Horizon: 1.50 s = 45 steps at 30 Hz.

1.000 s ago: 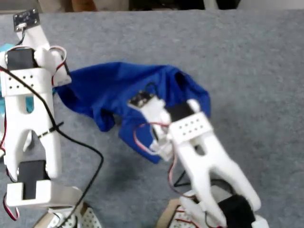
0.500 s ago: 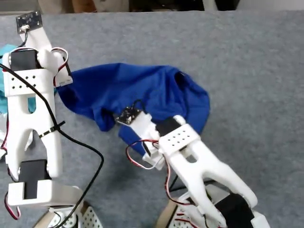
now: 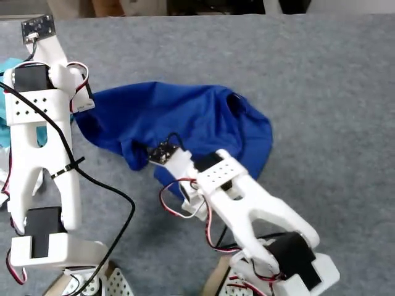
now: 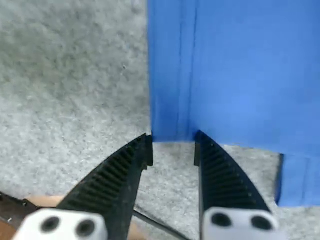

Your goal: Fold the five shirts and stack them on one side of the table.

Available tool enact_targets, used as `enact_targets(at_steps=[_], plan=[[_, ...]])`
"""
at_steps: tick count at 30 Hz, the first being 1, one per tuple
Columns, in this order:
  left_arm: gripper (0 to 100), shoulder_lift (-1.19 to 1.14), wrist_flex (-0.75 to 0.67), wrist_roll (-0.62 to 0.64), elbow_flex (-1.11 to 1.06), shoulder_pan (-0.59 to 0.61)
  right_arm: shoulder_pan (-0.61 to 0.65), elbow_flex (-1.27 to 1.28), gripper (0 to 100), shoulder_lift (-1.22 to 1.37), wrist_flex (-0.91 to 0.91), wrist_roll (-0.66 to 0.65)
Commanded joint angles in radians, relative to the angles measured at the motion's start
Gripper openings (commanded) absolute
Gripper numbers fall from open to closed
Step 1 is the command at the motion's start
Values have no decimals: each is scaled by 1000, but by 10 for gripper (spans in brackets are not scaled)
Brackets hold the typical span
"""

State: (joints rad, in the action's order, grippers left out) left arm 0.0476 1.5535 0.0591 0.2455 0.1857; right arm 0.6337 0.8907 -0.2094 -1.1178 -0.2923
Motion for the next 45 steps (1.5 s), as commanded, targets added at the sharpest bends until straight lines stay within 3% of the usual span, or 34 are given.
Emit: enact_targets(at_steps=[1,20,25,32,37,45], plan=[[19,39,-17,-9,8,3,31,-35,149,10,12,15],[19,39,-17,-11,9,2,33,-74,143,211,107,14],[19,39,-17,-11,9,2,16,-74,5,206,109,20],[19,39,-17,-11,11,2,-64,-84,4,199,101,21],[19,35,-17,-6,61,9,-140,-119,4,24,18,37],[19,39,-6,-9,152,0,-314,-377,4,-584,-115,44]])
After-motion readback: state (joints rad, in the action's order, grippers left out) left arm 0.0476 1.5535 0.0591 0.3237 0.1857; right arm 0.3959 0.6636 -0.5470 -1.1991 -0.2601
